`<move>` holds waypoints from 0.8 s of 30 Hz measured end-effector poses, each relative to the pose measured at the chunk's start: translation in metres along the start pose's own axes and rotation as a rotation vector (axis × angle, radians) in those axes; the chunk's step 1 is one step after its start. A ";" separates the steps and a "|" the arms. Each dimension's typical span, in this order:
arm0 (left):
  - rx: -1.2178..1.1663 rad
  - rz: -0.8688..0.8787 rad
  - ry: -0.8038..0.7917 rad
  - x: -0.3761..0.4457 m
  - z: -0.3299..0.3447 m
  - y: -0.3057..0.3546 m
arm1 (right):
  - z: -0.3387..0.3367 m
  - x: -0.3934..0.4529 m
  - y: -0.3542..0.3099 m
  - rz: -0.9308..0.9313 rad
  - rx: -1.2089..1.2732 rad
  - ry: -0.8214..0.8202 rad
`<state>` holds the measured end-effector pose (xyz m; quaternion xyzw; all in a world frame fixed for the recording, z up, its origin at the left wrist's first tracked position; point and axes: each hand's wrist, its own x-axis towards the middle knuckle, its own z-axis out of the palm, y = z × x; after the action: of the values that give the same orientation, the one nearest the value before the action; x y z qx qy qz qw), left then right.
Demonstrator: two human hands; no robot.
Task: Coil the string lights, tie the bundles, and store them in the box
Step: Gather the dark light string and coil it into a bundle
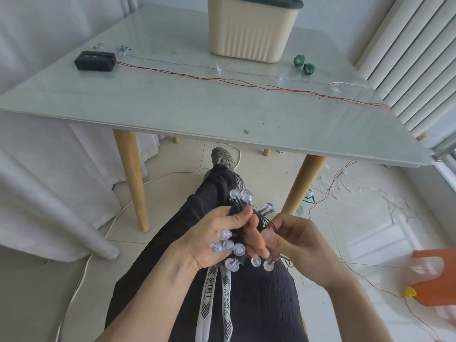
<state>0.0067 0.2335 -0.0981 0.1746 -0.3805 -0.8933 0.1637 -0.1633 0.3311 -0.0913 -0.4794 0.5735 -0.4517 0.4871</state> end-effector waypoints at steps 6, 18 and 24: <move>0.029 0.008 -0.001 0.001 0.002 -0.004 | 0.004 0.004 0.001 0.001 -0.131 0.156; -0.120 0.001 -0.169 0.006 0.006 -0.004 | 0.003 0.005 0.009 -0.060 -0.126 0.250; -0.508 0.096 -0.205 0.009 -0.008 0.004 | -0.011 0.002 0.013 0.028 -0.132 0.136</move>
<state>0.0032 0.2219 -0.1017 0.0185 -0.1665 -0.9643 0.2050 -0.1754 0.3311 -0.1034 -0.4708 0.6402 -0.4377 0.4206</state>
